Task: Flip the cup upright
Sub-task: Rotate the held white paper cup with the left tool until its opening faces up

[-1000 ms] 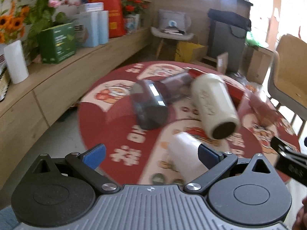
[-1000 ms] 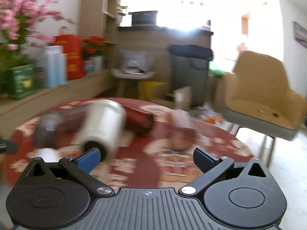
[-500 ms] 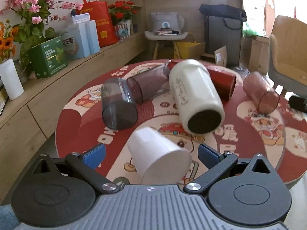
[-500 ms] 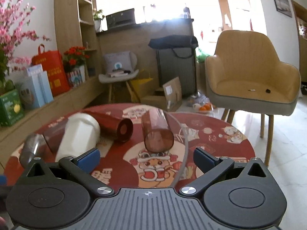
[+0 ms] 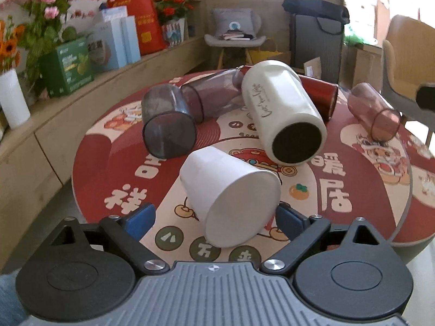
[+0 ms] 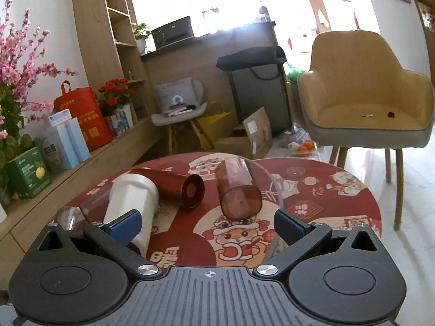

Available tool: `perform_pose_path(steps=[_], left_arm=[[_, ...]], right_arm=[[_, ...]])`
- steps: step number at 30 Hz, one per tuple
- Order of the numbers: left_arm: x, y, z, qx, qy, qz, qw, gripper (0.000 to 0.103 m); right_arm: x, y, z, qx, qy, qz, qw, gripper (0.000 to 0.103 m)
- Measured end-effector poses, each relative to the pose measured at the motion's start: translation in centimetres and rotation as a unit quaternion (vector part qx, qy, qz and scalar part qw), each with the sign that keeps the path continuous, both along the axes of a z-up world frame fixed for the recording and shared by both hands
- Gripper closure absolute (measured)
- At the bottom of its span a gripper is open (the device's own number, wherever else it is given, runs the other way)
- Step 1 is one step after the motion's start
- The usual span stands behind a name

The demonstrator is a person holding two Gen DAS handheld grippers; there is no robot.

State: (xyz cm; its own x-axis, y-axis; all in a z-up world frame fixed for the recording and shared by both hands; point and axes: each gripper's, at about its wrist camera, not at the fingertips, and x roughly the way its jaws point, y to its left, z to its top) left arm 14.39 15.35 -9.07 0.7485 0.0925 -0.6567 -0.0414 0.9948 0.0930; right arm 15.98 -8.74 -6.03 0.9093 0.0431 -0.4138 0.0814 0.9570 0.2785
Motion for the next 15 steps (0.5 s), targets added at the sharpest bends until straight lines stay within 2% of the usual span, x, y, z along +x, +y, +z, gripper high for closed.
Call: perform_pose_path(steps=[7, 12, 13, 14, 15], left_arm=[[0.7, -1.0, 0.2, -0.001, -0.01, -0.004, 0.9999, 0.006], [1.3, -0.9, 0.0, -0.011, -0.004, 0.014, 0.9998, 0.007], [1.2, -0.7, 0.0, -0.018, -0.007, 0.014, 0.9997, 0.013], [1.1, -0.4, 0.0, -0.025, -0.01, 0.015, 0.9995, 0.025], [1.1, -0.1, 0.1, -0.033, -0.01, 0.017, 0.9992, 0.025]], right_arm=[[0.1, 0.5, 0.0, -0.005, 0.001, 0.006, 1.0, 0.0], [0.2, 0.6, -0.1, -0.001, 0.002, 0.009, 1.0, 0.0], [0.3, 0.6, -0.1, -0.002, 0.003, 0.009, 1.0, 0.0], [0.3, 0.6, -0.1, -0.001, 0.004, 0.009, 1.0, 0.0], [0.3, 0.6, -0.2, -0.001, 0.005, 0.01, 1.0, 0.0]])
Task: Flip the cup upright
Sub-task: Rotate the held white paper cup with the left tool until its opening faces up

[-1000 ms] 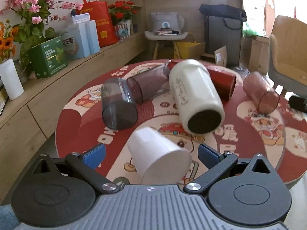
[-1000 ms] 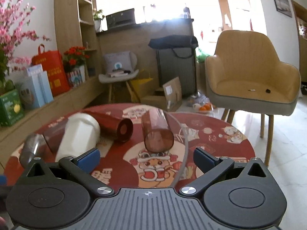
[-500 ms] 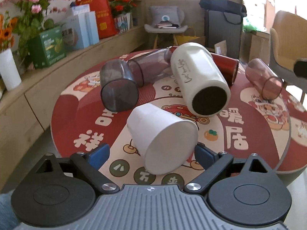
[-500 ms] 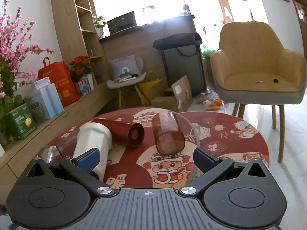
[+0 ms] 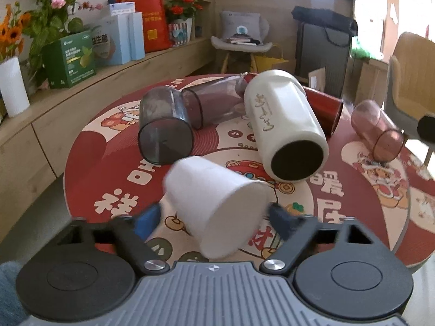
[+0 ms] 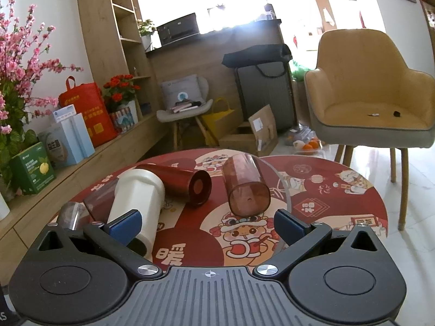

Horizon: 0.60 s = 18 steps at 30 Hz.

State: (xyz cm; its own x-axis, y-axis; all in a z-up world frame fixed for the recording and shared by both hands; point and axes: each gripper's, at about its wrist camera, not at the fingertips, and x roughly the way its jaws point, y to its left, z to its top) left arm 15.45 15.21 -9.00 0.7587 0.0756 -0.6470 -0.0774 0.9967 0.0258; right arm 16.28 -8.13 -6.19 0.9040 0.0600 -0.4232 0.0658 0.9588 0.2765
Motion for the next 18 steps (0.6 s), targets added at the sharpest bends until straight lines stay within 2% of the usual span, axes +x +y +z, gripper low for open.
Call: perform_pose_path(steps=[7, 14, 18], left_arm=[[0.0, 1.6, 0.9, -0.038, 0.007, 0.015, 0.9992, 0.026], [-0.6, 1.2, 2.4, -0.049, -0.002, -0.011, 0.9987, 0.031], [-0.2, 1.4, 2.4, -0.057, 0.002, -0.01, 0.9983, 0.032]], right_arm=[[0.3, 0.0, -0.2, 0.001, 0.003, 0.001, 1.0, 0.0], [0.4, 0.2, -0.3, 0.002, 0.004, 0.001, 1.0, 0.0], [0.5, 0.2, -0.4, 0.003, 0.006, 0.0, 1.0, 0.0]])
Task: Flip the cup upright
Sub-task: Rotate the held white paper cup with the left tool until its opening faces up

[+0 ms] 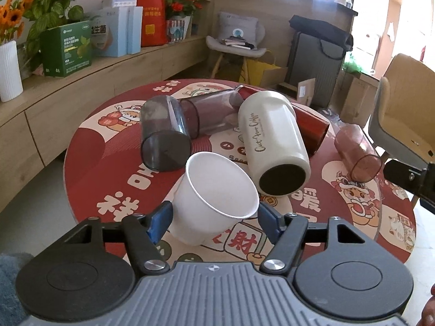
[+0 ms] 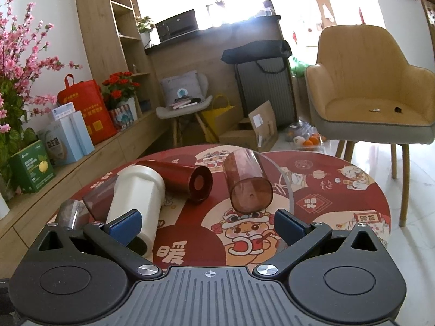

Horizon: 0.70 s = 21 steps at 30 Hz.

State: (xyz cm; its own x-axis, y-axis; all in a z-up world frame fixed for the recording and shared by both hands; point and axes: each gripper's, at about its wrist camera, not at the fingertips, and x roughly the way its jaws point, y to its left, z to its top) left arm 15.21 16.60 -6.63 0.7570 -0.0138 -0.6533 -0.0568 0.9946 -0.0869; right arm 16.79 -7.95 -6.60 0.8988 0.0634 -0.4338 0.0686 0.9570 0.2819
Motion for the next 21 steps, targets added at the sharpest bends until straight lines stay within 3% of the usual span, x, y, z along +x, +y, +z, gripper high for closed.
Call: perform_pose_path(steps=[7, 13, 18, 21], left_arm=[[0.6, 1.2, 0.2, -0.023, 0.015, 0.019, 0.9994, 0.033], [1.0, 2.9, -0.2, -0.069, 0.04, 0.034, 0.9962, 0.033], [1.2, 3.3, -0.5, -0.074, 0.048, 0.033, 0.9956, 0.032], [0.9, 3.2, -0.4, -0.069, 0.043, 0.026, 0.9963, 0.022]], right_arm=[[0.0, 0.0, 0.0, 0.001, 0.0, 0.0, 1.0, 0.0], [0.2, 0.2, -0.1, -0.003, 0.001, 0.003, 1.0, 0.0], [0.3, 0.5, -0.2, -0.003, 0.004, 0.008, 1.0, 0.0], [0.4, 0.7, -0.2, -0.004, 0.006, 0.013, 1.0, 0.0]])
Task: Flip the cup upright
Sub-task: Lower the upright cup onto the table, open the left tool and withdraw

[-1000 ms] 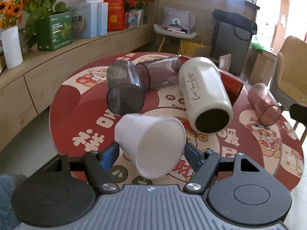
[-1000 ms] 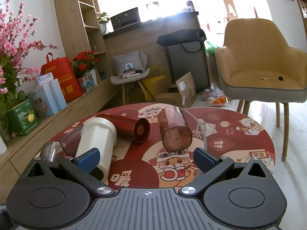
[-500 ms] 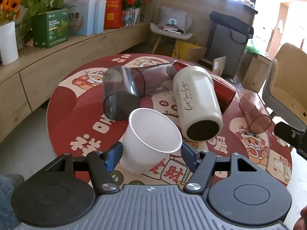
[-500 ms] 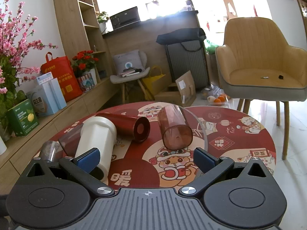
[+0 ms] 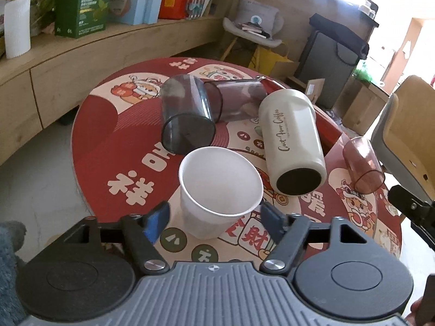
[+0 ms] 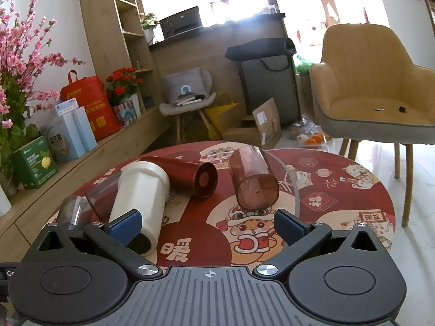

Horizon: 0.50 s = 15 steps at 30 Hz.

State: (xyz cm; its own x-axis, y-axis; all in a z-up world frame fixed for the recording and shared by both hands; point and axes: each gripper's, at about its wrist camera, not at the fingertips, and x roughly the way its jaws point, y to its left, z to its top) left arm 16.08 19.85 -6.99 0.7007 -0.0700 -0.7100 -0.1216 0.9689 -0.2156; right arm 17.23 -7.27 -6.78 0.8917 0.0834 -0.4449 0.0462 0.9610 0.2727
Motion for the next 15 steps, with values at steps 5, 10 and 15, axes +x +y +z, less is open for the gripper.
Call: perform_pose_path(steps=[5, 10, 15], left_arm=[[-1.1, -0.3, 0.7, 0.018, -0.007, -0.032, 0.9993, 0.006], [-2.3, 0.1, 1.1, 0.041, -0.002, -0.064, 0.9971, 0.005], [-4.3, 1.1, 2.1, 0.083, -0.02, -0.101, 0.9911, 0.005]], right_arm=[[0.3, 0.3, -0.4, 0.002, 0.016, 0.01, 1.0, 0.0], [-0.3, 1.6, -1.1, -0.015, 0.031, 0.011, 0.999, 0.0], [-1.7, 3.5, -1.1, -0.033, 0.044, 0.009, 0.998, 0.0]])
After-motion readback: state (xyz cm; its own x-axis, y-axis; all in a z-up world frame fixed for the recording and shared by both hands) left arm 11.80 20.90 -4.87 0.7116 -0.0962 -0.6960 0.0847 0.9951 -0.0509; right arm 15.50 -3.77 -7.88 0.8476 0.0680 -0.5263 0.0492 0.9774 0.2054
